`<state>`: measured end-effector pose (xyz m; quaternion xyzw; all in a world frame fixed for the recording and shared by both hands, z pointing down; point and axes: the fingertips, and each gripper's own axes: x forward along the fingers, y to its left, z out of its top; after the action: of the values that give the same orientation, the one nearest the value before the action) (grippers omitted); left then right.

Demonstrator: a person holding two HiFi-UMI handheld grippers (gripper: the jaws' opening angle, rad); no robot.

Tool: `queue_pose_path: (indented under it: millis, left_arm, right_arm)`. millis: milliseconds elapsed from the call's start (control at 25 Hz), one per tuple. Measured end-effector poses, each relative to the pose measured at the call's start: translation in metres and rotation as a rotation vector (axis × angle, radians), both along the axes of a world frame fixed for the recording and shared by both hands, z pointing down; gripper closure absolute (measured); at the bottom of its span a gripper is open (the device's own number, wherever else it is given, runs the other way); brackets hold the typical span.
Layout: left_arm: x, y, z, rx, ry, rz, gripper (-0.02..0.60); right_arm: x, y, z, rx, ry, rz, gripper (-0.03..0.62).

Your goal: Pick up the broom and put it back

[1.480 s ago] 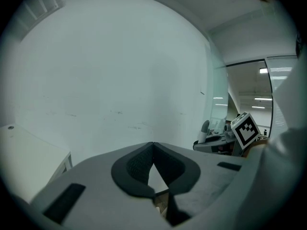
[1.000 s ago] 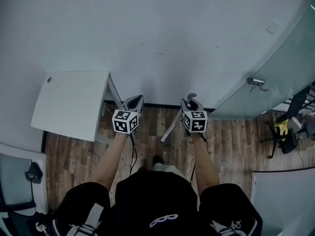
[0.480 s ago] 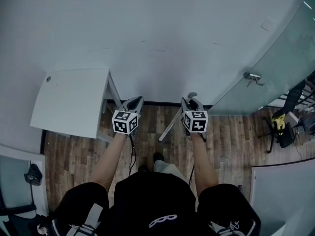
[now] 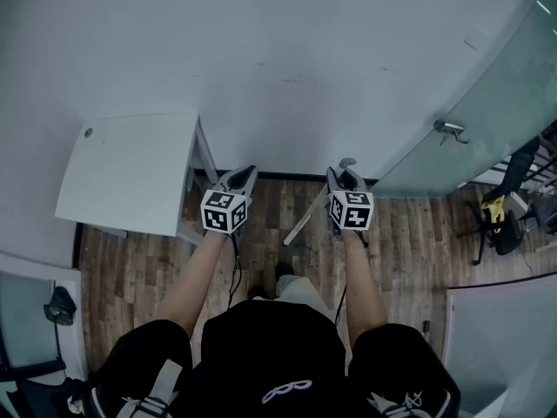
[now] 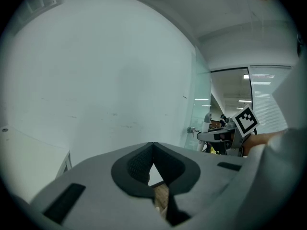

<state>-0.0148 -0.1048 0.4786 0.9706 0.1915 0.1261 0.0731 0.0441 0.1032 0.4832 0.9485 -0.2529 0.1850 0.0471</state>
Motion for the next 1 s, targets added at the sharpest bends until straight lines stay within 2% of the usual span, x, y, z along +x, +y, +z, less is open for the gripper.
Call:
queue_pose_path:
  millis: [440, 1000]
  left_arm:
    - [0.0, -0.009, 0.018, -0.001, -0.021, -0.023, 0.561]
    - [0.05, -0.008, 0.066, -0.003, -0.096, -0.035, 0.561]
  right_arm:
    - [0.008, 0.0, 0.021, -0.012, -0.023, 0.006, 0.478]
    - [0.049, 0.012, 0.114, -0.072, -0.171, 0.014, 0.479]
